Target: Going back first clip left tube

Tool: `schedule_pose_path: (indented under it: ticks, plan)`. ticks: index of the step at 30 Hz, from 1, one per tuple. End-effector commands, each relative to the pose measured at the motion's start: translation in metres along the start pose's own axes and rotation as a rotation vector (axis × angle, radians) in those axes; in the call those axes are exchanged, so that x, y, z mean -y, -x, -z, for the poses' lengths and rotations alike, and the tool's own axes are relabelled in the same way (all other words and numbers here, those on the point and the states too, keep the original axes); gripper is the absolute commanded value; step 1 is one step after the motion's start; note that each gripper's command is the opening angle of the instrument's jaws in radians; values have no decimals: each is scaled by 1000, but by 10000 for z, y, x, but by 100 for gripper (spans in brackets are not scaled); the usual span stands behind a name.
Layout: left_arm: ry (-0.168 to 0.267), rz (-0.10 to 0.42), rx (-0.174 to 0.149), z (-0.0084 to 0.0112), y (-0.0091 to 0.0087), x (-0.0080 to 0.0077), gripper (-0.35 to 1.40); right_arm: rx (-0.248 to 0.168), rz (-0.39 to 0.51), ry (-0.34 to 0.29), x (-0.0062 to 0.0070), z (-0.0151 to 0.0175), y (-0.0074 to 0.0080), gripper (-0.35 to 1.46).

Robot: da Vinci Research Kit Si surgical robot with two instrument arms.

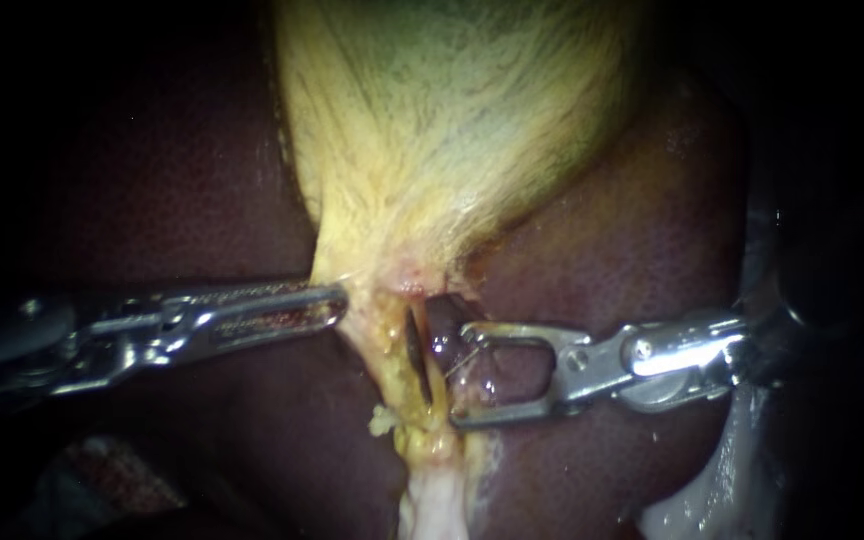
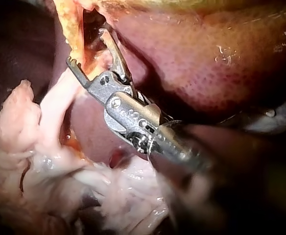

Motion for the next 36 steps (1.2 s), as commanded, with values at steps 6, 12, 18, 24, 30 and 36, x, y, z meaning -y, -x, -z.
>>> schedule_pose_path:
  ticks: [6,12,18,24,30,36]
  plan:
    - [-1,-1,-1,-1,0,-2,-1,1,106,-12,-1,27,-11,60]
    - [-1,-1,-1,-1,0,-3,-1,2,218,-18,1,40,-11,60]
    - [-2,-1,-1,-2,-1,-5,-1,2,241,-20,1,44,-12,60]
    - [-3,-2,-1,-6,-1,-9,-1,2,264,-21,1,46,-13,60]
    - [-5,-5,-1,-18,-6,-18,-1,1,265,-22,1,50,-11,60]
    - [-6,-7,-14,-37,-18,-21,-1,1,264,-23,1,53,-11,60]
